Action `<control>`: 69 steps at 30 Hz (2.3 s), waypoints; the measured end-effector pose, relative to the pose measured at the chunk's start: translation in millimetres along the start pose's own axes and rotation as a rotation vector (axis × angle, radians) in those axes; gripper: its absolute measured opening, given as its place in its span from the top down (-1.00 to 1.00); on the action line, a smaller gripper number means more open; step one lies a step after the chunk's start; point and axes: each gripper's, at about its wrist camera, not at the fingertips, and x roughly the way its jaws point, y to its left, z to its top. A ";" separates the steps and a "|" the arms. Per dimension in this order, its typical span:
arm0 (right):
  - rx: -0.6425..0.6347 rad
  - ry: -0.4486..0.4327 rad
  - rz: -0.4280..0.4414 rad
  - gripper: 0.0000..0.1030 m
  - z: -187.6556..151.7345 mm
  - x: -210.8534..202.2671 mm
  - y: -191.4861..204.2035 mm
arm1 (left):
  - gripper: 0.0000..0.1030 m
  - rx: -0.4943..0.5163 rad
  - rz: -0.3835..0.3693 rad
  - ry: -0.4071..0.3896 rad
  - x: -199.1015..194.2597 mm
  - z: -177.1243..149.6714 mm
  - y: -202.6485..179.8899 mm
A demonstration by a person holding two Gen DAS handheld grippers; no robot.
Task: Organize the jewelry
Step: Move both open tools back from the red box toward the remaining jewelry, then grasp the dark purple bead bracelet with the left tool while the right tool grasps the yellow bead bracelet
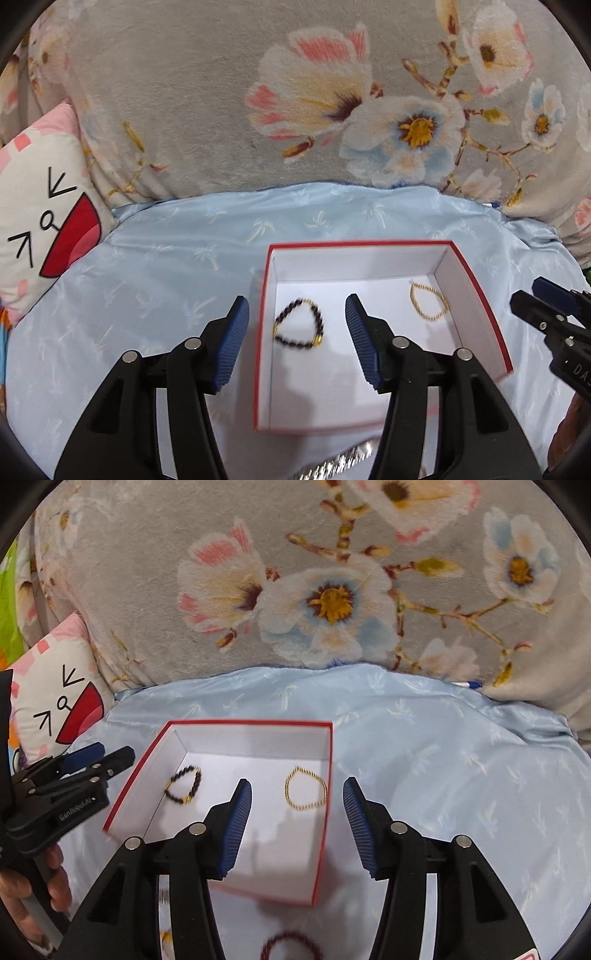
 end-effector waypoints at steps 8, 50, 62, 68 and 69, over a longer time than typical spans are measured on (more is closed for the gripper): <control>0.000 0.037 -0.043 0.01 -69.4 -48.9 -8.4 | -0.01 -0.016 0.007 0.049 -43.7 -70.8 13.9; -0.002 0.185 -0.108 0.39 -185.4 -54.4 28.6 | -0.13 -0.102 -0.074 0.138 -80.9 -199.9 0.7; 0.014 0.189 -0.100 0.84 -199.6 -76.9 8.9 | -0.13 -0.074 -0.090 0.142 -88.9 -206.2 -10.8; 0.063 0.190 -0.069 0.84 -209.1 -88.3 -2.9 | -0.13 -0.090 -0.086 0.152 -87.1 -206.5 -8.2; 0.064 0.187 -0.067 0.84 -210.3 -88.8 -2.9 | -0.13 -0.088 -0.087 0.151 -87.4 -206.3 -9.1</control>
